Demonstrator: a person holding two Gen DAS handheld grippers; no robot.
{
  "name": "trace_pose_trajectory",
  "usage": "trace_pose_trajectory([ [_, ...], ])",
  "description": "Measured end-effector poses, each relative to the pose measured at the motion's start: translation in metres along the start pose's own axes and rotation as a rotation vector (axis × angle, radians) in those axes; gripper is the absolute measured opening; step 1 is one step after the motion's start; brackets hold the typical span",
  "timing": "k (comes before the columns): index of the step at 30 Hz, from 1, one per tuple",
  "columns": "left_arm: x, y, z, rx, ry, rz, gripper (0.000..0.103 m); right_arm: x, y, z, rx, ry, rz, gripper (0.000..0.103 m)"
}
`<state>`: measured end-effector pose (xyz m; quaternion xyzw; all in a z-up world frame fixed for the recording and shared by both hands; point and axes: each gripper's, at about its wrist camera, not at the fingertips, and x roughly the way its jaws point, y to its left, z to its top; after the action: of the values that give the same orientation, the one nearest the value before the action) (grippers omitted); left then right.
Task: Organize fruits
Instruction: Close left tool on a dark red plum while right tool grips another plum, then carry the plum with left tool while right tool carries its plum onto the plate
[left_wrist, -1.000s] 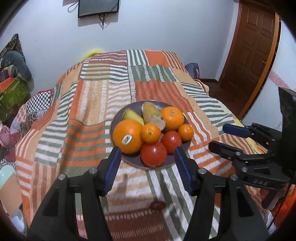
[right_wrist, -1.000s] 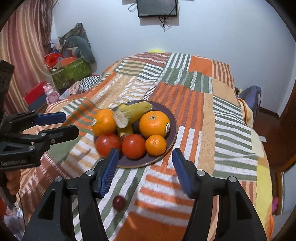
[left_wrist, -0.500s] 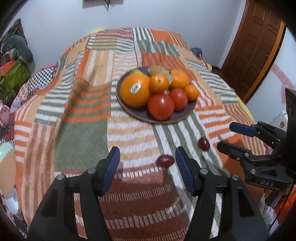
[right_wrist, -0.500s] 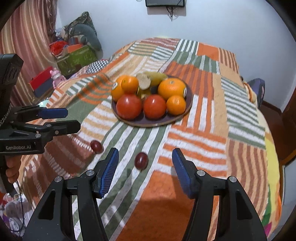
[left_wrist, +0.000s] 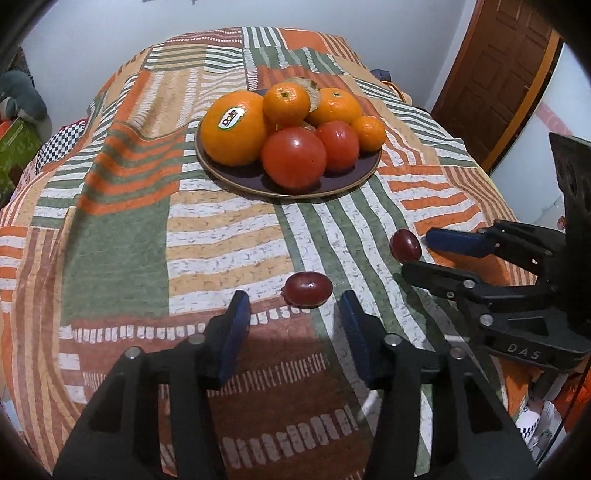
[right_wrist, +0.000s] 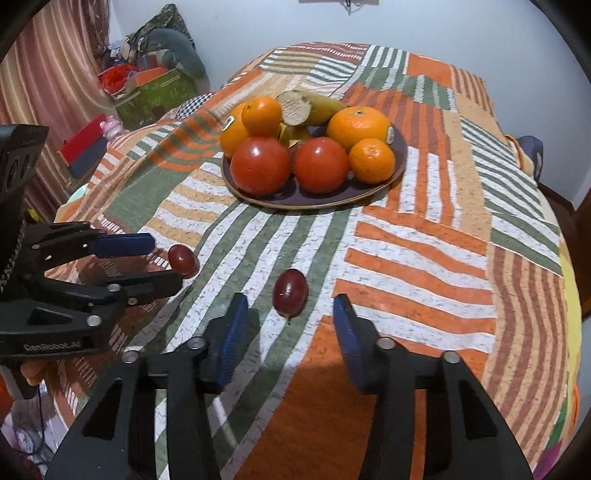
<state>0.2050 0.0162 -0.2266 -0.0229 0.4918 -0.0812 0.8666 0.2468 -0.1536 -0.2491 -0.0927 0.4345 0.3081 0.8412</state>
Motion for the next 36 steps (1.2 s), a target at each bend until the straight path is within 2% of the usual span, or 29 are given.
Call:
trace_pose_trajectory([
  [5, 0.006, 0.0, 0.002, -0.003, 0.007, -0.019, 0.036, 0.006, 0.004, 0.002, -0.022, 0.014, 0.003, 0.033],
  [7, 0.006, -0.001, 0.003, -0.005, 0.002, -0.029, 0.032, 0.007, 0.004, 0.005, -0.029, 0.019, 0.002, 0.023],
  [8, 0.006, -0.001, 0.003, -0.005, 0.001, -0.034, 0.028, 0.008, 0.004, 0.005, -0.03, 0.021, 0.002, 0.022],
  [10, 0.006, -0.003, 0.003, 0.0, -0.006, -0.029, 0.028, 0.008, 0.003, 0.005, -0.027, 0.018, 0.0, 0.017],
  [22, -0.016, 0.001, 0.014, -0.004, -0.061, -0.025, 0.028, -0.012, -0.006, 0.011, 0.007, -0.05, -0.005, 0.017],
  [36, -0.034, 0.008, 0.082, -0.002, -0.19, -0.007, 0.028, -0.029, -0.026, 0.054, 0.029, -0.171, -0.021, 0.017],
])
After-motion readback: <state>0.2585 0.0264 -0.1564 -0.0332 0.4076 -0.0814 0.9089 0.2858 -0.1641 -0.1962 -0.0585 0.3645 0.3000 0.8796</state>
